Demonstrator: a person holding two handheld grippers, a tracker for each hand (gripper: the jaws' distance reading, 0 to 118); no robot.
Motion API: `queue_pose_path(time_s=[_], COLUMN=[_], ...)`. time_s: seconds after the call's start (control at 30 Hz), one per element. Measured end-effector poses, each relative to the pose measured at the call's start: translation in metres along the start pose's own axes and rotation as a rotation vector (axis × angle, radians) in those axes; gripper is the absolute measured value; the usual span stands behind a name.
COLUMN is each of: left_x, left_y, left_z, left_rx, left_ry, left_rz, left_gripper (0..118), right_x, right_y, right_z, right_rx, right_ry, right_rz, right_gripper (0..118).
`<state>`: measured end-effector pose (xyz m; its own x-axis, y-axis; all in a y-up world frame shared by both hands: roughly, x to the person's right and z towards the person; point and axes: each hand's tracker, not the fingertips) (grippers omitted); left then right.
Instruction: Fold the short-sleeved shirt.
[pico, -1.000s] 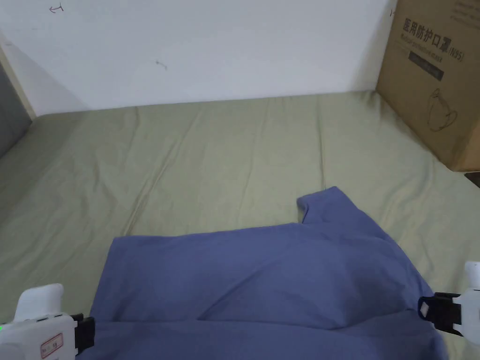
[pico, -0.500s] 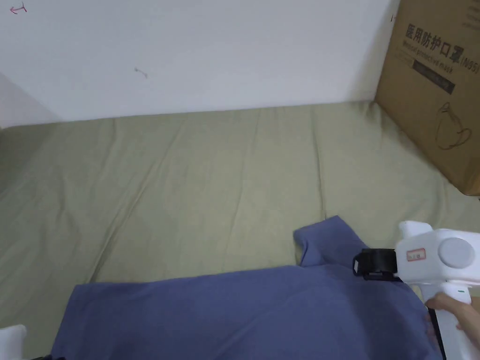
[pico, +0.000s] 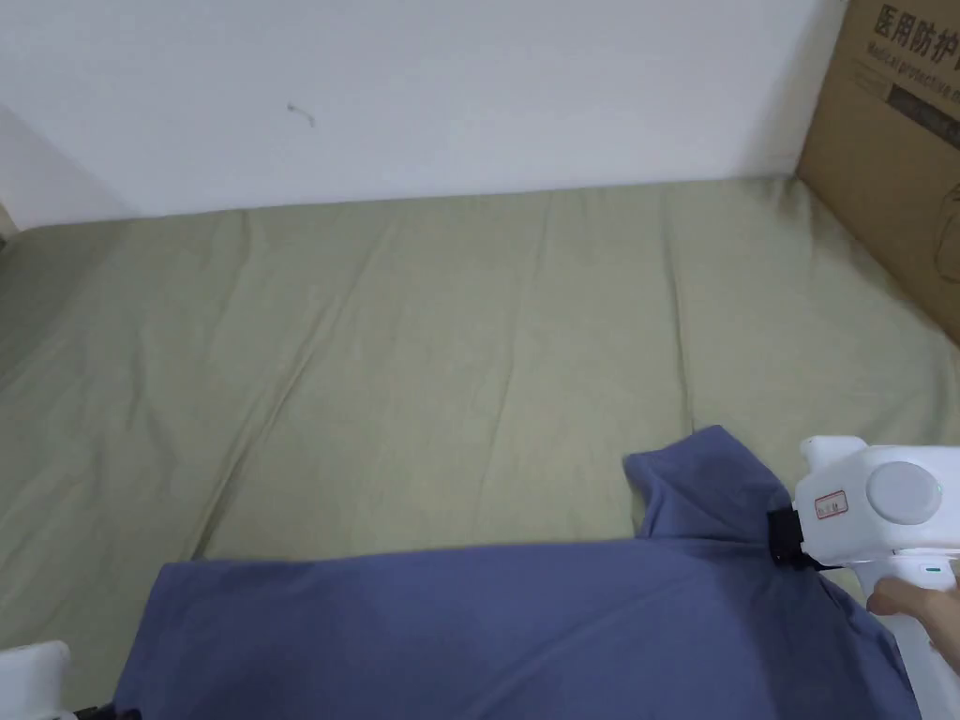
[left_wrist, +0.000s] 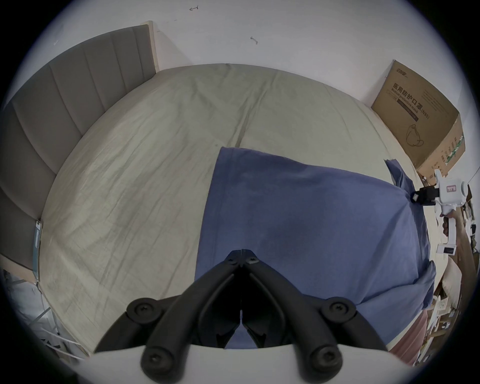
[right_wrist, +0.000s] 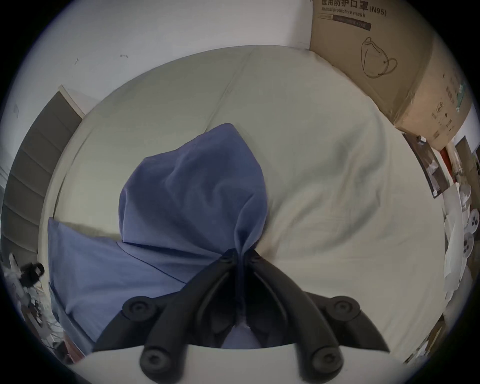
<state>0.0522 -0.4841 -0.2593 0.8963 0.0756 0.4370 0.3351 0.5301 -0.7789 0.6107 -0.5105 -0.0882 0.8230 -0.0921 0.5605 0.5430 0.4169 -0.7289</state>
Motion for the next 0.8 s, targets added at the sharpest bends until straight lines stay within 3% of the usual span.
queue_pose_path(time_s=[0.03,0.2,0.23,0.27,0.3,0.33,0.37,0.4,0.5,0.57,0.6,0.63,0.67,0.7,0.8], left_x=[-0.002,-0.016,-0.018,-0.020,-0.023,-0.028,-0.030,-0.031,-0.028,-0.023,-0.011,-0.004,-0.002,-0.002,-0.007], left_y=[0.004,0.039,0.048,0.059,0.072,0.084,0.093,0.103,0.121,0.117,0.111,0.111,0.115,0.119,0.122], left_z=[-0.001,-0.021,-0.028,-0.038,-0.051,-0.069,-0.079,-0.090,-0.125,-0.147,-0.145,-0.135,-0.127,-0.119,-0.107], left_rx=[0.008,0.035,0.047,0.045,0.033,0.015,-0.006,-0.003,-0.035,-0.143,-0.107,-0.061,-0.072,-0.061,-0.099], left_ry=[0.000,-0.012,-0.010,-0.004,-0.001,-0.001,0.011,0.010,0.020,0.034,0.134,0.121,0.107,0.110,0.040], left_rz=[0.005,0.020,0.024,0.023,0.033,0.047,0.054,0.062,0.093,0.105,0.007,-0.029,-0.002,-0.012,0.067], left_gripper=[0,3,15,35,66,87,98,101,99,79,75,64,41,2,1], right_x=[-0.002,0.002,0.003,0.001,0.001,0.001,0.002,-0.001,-0.001,-0.002,-0.002,-0.003,-0.003,-0.002,-0.002], right_y=[-0.001,0.002,0.002,0.002,0.003,0.003,0.003,0.003,0.003,0.002,0.002,0.002,0.002,0.002,-0.001], right_z=[0.000,0.003,0.004,0.004,0.004,0.003,0.003,0.004,0.002,-0.002,-0.001,-0.001,0.001,0.006,0.034], right_rx=[0.004,0.008,0.010,0.011,0.008,0.007,0.007,0.006,0.009,0.007,0.005,0.003,0.007,0.013,0.096], right_ry=[-0.016,0.016,0.023,0.021,0.018,0.019,0.019,0.019,0.023,0.023,0.024,0.029,0.031,0.040,0.082], right_rz=[0.040,0.004,0.002,0.003,0.007,0.011,0.012,0.011,-0.001,-0.003,-0.007,-0.011,-0.014,-0.019,-0.037], right_gripper=[5,5,5,5,5,5,5,5,5,5,5,5,5,5,5])
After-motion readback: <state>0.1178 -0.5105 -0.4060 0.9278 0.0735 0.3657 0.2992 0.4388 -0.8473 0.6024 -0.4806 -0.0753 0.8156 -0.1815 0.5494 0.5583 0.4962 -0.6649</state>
